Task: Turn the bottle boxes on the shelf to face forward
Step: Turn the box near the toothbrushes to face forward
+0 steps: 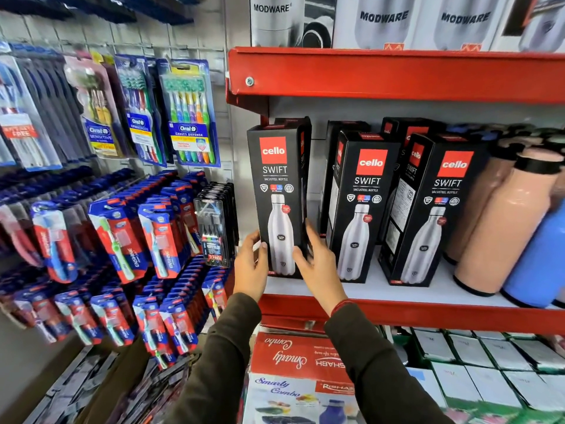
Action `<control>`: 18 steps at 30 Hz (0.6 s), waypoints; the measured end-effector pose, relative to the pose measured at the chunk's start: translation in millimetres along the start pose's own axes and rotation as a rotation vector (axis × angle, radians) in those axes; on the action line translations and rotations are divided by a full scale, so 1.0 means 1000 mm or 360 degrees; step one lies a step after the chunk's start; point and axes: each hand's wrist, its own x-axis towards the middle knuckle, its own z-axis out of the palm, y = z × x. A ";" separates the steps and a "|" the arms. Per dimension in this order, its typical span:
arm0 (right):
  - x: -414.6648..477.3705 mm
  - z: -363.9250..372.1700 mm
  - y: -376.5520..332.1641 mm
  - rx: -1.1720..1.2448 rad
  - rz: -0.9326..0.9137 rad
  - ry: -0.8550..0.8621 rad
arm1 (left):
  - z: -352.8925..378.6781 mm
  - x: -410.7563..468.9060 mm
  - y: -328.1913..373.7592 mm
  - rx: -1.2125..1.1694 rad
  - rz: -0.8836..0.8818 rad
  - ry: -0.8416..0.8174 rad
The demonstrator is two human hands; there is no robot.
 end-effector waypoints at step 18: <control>-0.006 0.012 0.013 0.0144 0.0096 0.0189 | 0.003 -0.001 0.002 0.0023 -0.0056 0.0020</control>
